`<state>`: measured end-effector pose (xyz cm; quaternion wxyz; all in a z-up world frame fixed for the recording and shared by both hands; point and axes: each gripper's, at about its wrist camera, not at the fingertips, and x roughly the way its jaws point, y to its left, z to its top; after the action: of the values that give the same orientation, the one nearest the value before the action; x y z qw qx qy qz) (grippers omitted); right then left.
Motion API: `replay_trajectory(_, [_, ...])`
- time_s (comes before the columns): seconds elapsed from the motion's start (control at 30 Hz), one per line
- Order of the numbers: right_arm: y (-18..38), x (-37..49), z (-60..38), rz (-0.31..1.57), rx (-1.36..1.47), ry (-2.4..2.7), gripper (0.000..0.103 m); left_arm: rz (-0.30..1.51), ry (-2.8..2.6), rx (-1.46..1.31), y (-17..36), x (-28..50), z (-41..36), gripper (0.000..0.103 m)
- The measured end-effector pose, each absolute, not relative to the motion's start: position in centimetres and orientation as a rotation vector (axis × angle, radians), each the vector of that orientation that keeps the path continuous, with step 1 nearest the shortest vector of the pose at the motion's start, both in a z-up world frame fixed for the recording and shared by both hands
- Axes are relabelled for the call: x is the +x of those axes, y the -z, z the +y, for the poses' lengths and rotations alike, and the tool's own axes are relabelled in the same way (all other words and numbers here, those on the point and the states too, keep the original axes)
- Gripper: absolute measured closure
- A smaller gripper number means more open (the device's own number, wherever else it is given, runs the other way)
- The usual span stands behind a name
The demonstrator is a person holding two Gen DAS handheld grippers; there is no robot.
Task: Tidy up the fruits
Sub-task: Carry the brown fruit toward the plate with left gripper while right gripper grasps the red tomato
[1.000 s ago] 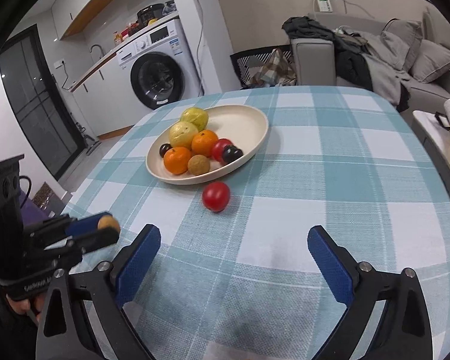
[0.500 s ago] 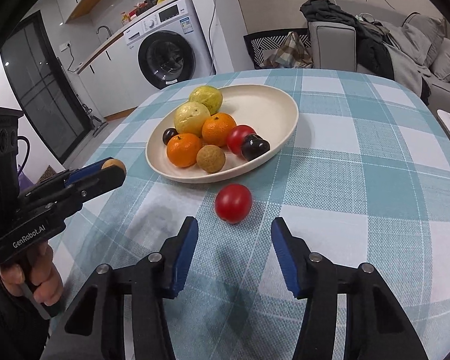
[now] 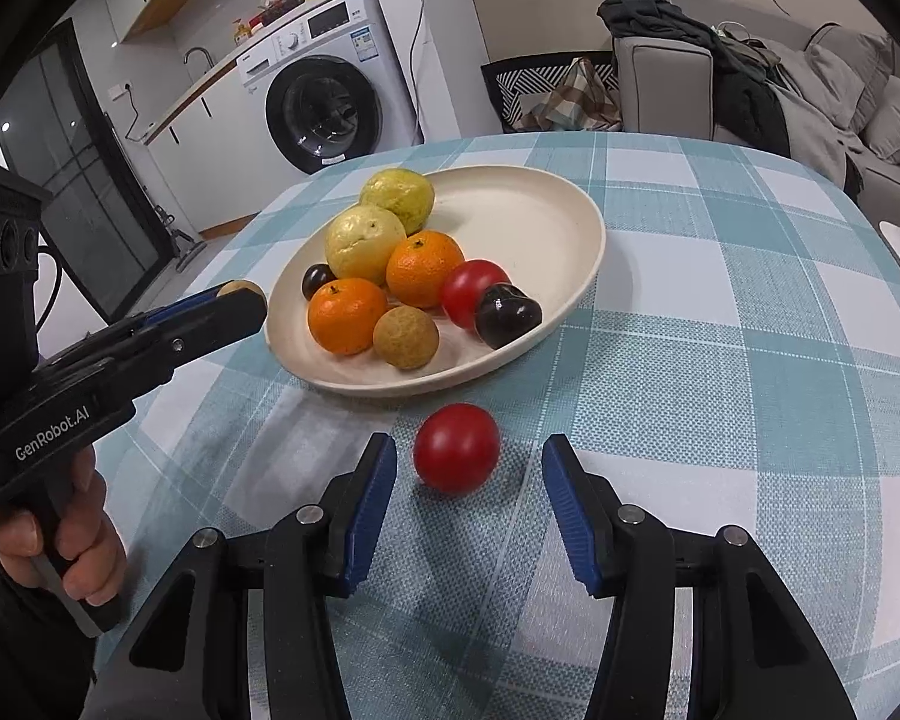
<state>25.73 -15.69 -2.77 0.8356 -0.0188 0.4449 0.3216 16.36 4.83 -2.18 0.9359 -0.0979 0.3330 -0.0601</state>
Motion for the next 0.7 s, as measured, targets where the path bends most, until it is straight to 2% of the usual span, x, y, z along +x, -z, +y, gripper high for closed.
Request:
replay_trajectory(0.1, [2.7,25.7,-15.1,0.940,-0.067,-0.682,0.052,0.679,0.115,-0.219,2.3,16.5,5.3,0.079])
replay_trajectory(0.37, [2.8,25.7,-14.4,0.935,-0.134,-0.659,0.073,0.669,0.097,-0.231,2.3,16.2,6.0,0.079])
replay_trajectory(0.7, [1.9,25.1,-15.1,0.884,-0.116,-0.672,0.074,0.660,0.084,-0.222,2.3,16.0,6.1,0.079])
